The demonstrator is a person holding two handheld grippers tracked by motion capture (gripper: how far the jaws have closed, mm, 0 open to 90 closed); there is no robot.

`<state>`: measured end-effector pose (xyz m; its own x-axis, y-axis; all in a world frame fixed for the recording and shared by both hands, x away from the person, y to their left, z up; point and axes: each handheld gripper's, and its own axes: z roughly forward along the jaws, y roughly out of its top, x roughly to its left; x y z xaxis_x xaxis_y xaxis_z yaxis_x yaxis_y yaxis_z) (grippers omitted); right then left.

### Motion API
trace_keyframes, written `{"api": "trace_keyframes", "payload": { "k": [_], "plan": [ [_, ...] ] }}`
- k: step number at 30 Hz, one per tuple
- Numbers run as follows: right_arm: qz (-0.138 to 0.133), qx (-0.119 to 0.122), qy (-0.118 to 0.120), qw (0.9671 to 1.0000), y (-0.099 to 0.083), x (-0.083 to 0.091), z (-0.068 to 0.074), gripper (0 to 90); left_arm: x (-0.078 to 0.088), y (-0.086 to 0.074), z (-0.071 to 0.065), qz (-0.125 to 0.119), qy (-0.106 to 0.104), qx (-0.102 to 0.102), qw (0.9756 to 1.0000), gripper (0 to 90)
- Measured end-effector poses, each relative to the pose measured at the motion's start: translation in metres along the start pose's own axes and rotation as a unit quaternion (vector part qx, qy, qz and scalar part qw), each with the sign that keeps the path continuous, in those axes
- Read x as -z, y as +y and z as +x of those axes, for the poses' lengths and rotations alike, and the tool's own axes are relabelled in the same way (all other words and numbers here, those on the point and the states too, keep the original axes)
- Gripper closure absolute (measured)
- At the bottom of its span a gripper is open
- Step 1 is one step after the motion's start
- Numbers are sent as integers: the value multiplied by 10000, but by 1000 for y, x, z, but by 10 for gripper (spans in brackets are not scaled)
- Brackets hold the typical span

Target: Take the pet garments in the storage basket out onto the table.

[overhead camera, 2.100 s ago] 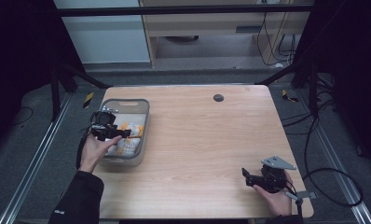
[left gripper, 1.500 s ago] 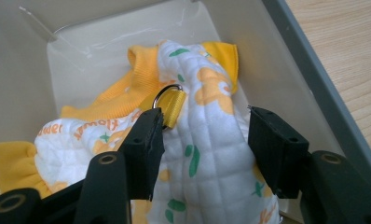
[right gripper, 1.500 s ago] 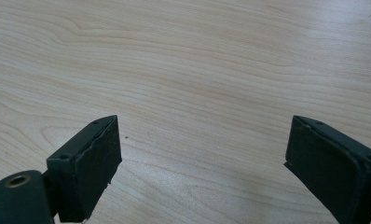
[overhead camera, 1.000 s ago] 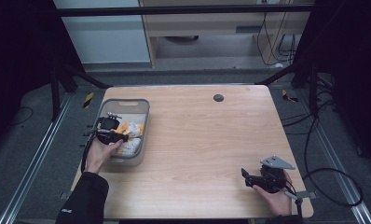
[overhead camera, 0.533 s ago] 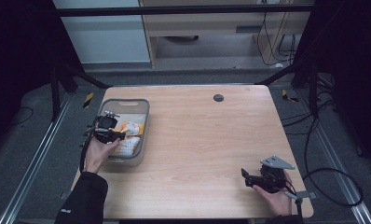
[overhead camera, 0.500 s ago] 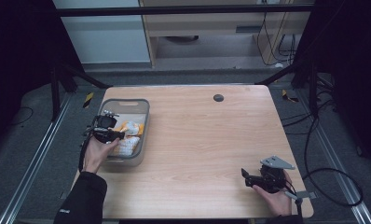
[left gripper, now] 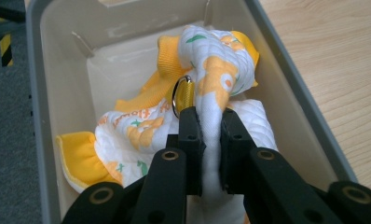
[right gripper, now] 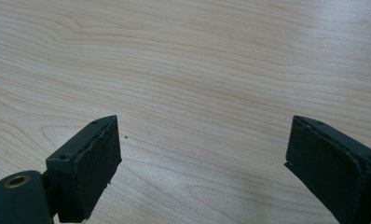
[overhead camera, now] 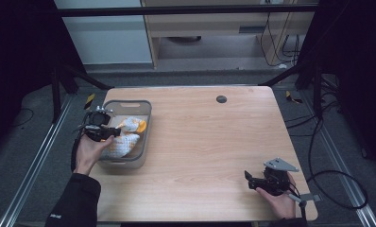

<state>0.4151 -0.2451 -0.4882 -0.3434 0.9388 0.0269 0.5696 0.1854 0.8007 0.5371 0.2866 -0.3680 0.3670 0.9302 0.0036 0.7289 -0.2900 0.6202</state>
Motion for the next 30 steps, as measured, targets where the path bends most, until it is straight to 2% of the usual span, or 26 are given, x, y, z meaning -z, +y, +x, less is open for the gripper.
{"api": "trace_keyframes", "payload": {
  "k": [17,30],
  "plan": [
    [4,2,10,10000,0,0,1,100,33,12,-1,-364,6,-124,9993,816],
    [-19,11,-13,10000,0,0,0,99,49,17,-6,-468,-72,-244,9986,817]
  ]
}}
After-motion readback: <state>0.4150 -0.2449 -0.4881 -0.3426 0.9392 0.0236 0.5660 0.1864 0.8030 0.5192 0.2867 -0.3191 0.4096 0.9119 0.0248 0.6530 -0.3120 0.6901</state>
